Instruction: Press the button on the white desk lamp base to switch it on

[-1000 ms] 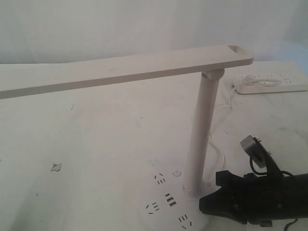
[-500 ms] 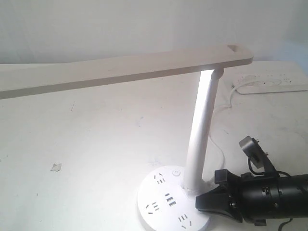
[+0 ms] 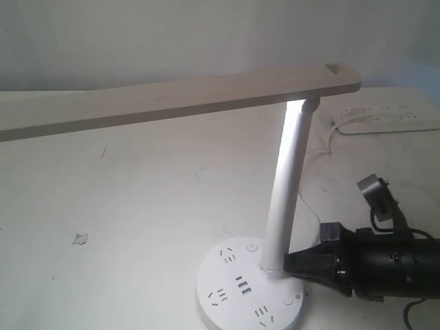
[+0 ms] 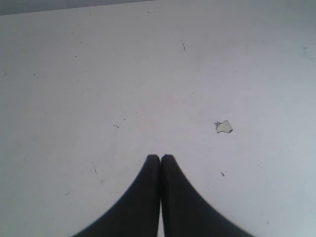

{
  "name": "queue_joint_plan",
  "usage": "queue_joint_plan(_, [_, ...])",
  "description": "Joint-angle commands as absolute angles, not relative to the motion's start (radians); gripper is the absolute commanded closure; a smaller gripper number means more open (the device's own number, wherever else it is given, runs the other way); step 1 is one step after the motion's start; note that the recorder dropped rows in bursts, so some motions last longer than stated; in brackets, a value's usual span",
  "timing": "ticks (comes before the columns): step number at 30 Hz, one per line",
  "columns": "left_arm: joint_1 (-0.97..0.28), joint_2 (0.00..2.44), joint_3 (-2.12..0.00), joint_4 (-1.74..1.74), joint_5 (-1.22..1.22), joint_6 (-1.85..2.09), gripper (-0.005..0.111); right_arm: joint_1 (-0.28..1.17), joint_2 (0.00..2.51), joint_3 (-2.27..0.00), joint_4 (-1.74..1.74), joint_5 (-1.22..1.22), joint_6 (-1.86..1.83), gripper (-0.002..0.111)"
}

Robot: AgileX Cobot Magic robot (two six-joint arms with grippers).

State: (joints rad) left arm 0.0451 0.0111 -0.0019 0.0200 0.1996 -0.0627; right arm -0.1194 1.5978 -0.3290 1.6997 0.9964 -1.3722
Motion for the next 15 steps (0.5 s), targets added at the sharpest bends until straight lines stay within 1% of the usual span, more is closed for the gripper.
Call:
queue_joint_plan(1, [0.047, 0.012, 0.000, 0.016, 0.201, -0.063, 0.107, -0.150, 1.364, -0.289, 1.689, 0.983, -1.392, 0.108])
queue_joint_plan(3, [0.047, 0.012, 0.000, 0.016, 0.201, -0.063, 0.107, -0.150, 1.203, -0.272, 1.663, 0.953, -1.381, 0.108])
queue_joint_plan(6, [0.047, 0.012, 0.000, 0.016, 0.201, -0.063, 0.107, -0.150, 0.958, -0.266, 1.570, 0.851, -1.272, 0.108])
queue_joint_plan(8, [0.047, 0.012, 0.000, 0.016, 0.201, -0.063, 0.107, -0.150, 0.793, -0.266, 1.507, 0.727, -1.176, 0.108])
queue_joint_plan(10, [0.047, 0.012, 0.000, 0.016, 0.201, -0.063, 0.107, -0.150, 0.664, -0.266, 1.445, 0.596, -1.158, 0.108])
queue_joint_plan(11, [0.047, 0.012, 0.000, 0.016, 0.201, -0.063, 0.107, -0.150, 0.544, -0.266, 1.412, 0.468, -1.158, 0.108])
queue_joint_plan(15, [0.047, 0.012, 0.000, 0.016, 0.201, -0.063, 0.107, -0.150, 0.363, -0.266, 1.415, 0.276, -1.158, 0.108])
